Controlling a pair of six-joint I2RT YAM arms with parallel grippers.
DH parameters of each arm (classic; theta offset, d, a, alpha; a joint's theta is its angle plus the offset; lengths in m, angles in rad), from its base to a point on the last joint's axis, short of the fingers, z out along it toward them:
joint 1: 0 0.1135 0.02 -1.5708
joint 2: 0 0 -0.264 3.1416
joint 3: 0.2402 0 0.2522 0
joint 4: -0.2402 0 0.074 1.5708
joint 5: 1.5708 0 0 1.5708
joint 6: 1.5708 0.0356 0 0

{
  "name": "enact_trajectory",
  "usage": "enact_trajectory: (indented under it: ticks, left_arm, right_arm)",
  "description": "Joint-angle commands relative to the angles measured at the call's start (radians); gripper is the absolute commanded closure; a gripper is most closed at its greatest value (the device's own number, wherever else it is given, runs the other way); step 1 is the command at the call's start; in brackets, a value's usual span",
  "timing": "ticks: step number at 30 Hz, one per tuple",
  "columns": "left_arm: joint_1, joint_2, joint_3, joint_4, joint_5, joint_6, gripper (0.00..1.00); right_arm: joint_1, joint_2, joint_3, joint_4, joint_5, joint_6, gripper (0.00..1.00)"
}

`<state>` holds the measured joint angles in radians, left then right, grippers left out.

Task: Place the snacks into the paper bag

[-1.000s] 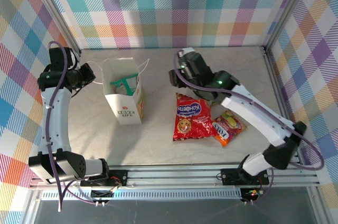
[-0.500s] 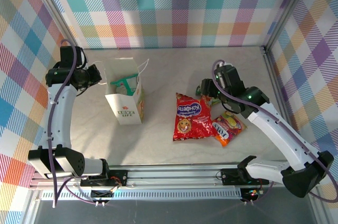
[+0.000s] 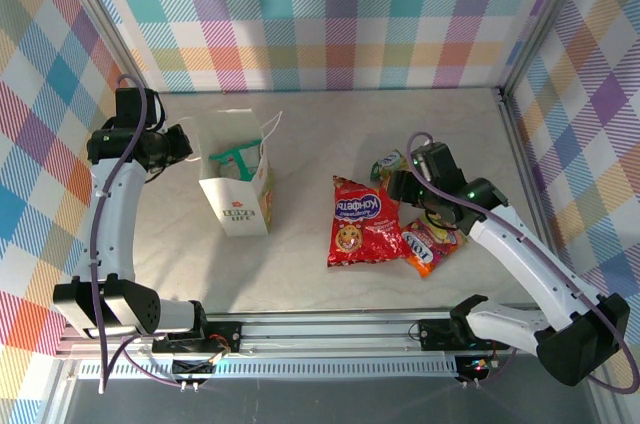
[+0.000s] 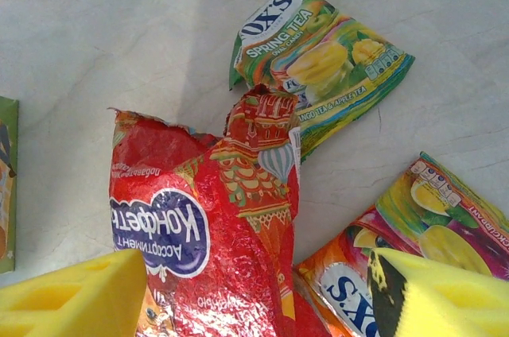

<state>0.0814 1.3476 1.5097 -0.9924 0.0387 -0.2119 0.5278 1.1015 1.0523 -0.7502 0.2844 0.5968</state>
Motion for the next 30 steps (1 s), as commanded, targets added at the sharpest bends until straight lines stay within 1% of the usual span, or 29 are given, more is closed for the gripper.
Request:
enact_trajectory:
  ticks: [1, 8, 15, 18, 20, 24, 27, 30]
  left_arm:
    - [-0.009, -0.002, 0.022, -0.019, -0.011, 0.016, 0.89]
    - [-0.010, 0.001, 0.021, -0.020, -0.017, 0.016, 0.89]
    - [-0.011, 0.009, 0.023, -0.020, -0.011, 0.016, 0.88]
    - [-0.011, 0.008, 0.020, -0.020, -0.013, 0.016, 0.88]
    - [-0.012, 0.010, 0.019, -0.020, -0.013, 0.016, 0.88]
    - [-0.014, 0.012, 0.015, -0.020, -0.012, 0.016, 0.88]
    - [-0.014, 0.013, 0.014, -0.021, -0.013, 0.016, 0.88]
    - [-0.015, 0.013, 0.016, -0.022, -0.016, 0.016, 0.87]
  right_arm:
    - [-0.025, 0.005, -0.017, 0.012, -0.020, 0.025, 0.26]
    - [-0.095, -0.009, -0.078, 0.014, -0.049, 0.061, 0.25]
    - [-0.203, -0.083, -0.181, 0.000, -0.116, 0.123, 0.24]
    - [-0.220, -0.110, -0.209, 0.004, -0.140, 0.119, 0.24]
    - [-0.220, -0.115, -0.220, 0.030, -0.181, 0.096, 0.24]
    - [-0.221, -0.097, -0.233, 0.120, -0.316, 0.041, 0.24]
    - [-0.221, -0.065, -0.239, 0.181, -0.399, 0.019, 0.24]
    - [-0.219, -0.021, -0.247, 0.226, -0.455, 0.010, 0.22]
